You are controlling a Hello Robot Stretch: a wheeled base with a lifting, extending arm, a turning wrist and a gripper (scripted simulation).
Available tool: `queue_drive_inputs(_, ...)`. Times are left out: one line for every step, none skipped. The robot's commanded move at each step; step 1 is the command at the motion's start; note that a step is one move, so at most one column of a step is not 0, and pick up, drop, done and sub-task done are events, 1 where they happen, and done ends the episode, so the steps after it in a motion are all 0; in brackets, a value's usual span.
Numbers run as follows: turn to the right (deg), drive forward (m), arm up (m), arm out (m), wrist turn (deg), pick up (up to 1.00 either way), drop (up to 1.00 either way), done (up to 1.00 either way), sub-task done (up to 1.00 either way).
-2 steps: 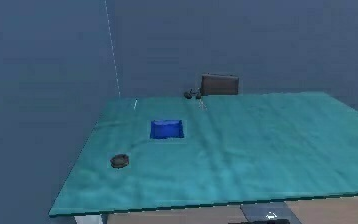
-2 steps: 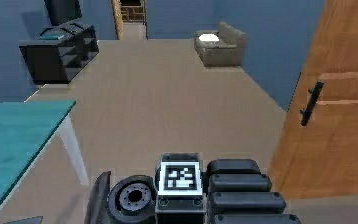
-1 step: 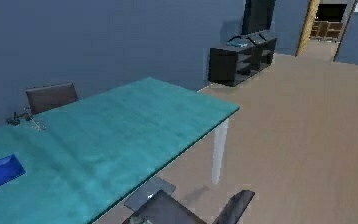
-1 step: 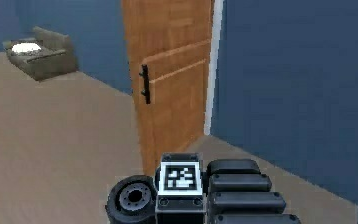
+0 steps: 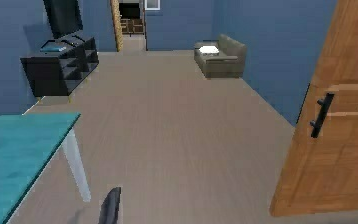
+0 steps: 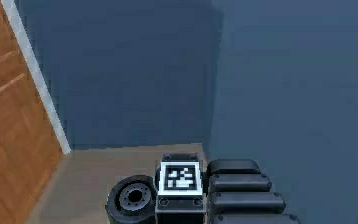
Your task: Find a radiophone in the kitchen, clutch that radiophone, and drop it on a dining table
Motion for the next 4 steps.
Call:
queue_drive_inputs(21.0,0.0,0.0,0.0,0.0,0.0,0.0,0.0,0.0)
queue_drive_inputs(-45.0,0.0,0.0,0.0,0.0,0.0,0.0,0.0,0.0)
queue_drive_inputs(-45.0,0.0,0.0,0.0,0.0,0.0,0.0,0.0,0.0)
queue_drive_inputs(-18.0,0.0,0.0,0.0,0.0,0.0,0.0,0.0,0.0)
